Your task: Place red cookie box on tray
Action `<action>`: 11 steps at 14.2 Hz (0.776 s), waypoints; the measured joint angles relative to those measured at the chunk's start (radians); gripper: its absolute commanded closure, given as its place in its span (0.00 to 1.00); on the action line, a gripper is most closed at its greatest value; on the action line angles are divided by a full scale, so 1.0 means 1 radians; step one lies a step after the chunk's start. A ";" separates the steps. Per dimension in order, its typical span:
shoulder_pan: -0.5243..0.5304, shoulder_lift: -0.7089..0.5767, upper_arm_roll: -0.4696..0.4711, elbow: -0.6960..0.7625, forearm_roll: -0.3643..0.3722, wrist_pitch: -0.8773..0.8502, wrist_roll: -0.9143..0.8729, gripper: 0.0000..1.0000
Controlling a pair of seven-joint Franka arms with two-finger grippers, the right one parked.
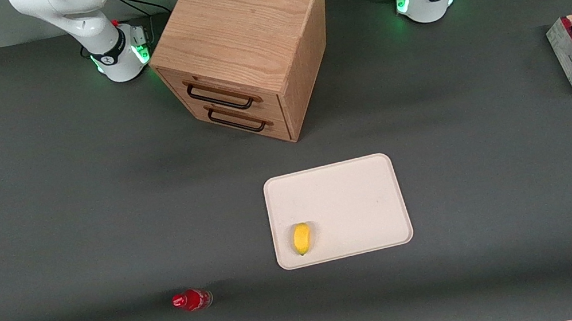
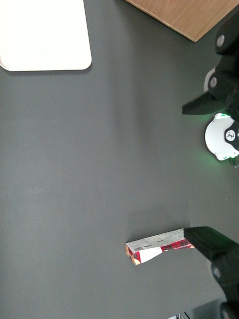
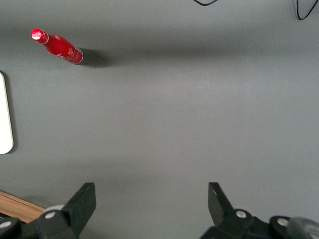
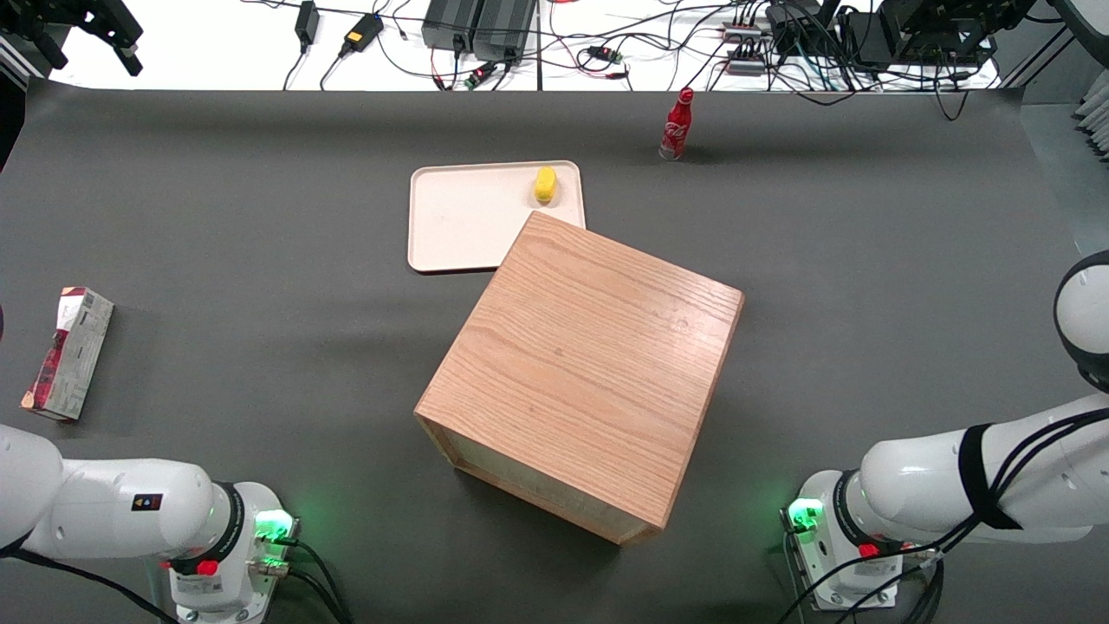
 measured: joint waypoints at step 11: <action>0.003 0.012 0.098 -0.024 0.031 -0.034 0.002 0.00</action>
